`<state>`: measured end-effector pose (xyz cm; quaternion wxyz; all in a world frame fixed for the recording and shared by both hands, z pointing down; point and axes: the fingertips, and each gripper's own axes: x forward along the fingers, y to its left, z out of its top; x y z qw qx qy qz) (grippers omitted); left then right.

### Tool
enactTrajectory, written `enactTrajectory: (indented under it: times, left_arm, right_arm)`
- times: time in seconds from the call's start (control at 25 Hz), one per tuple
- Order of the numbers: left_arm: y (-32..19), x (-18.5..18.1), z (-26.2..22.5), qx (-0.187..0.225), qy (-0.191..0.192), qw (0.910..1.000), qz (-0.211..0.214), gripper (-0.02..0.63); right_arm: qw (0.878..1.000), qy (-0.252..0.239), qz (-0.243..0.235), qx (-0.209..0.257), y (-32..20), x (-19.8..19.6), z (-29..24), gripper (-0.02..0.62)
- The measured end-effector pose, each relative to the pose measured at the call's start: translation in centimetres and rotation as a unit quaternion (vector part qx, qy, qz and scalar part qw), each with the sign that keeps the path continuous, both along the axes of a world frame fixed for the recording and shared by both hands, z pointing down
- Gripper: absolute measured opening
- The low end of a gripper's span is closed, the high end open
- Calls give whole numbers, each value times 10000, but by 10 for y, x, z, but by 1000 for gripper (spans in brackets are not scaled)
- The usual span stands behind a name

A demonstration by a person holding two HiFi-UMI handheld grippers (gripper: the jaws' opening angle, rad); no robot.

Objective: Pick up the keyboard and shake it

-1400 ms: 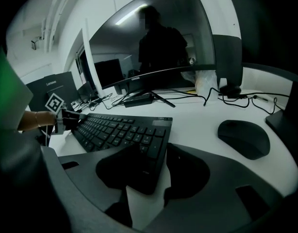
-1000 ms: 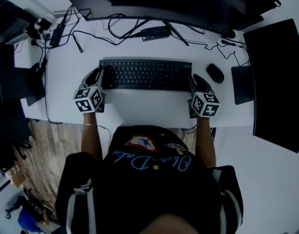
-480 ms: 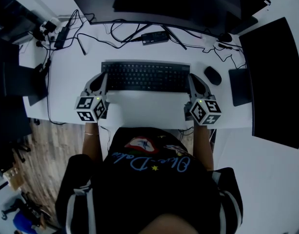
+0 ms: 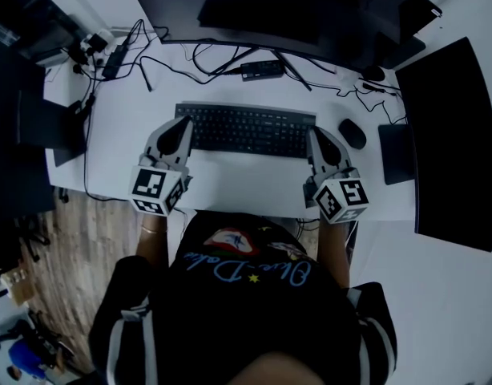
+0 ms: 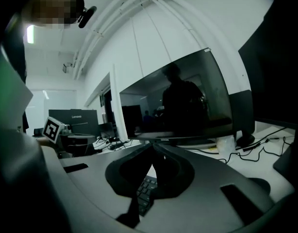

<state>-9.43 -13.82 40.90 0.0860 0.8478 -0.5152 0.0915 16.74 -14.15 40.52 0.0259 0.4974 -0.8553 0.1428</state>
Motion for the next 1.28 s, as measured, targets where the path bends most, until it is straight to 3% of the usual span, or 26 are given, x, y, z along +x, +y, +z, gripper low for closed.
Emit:
enactTrajectory:
  times: [0.2, 0.48, 1.28]
  left_arm:
    - [6, 7, -35, 228, 268, 9993, 95, 8]
    - [11, 13, -46, 271, 94, 9995, 144, 8]
    - [16, 16, -50, 240, 14, 9996, 162, 8]
  right_arm:
    - [9989, 33, -151, 442, 8, -10, -31, 0]
    - [9965, 216, -319, 742, 17, -20, -58, 0]
    - [9953, 113, -441, 856, 22, -27, -73, 0]
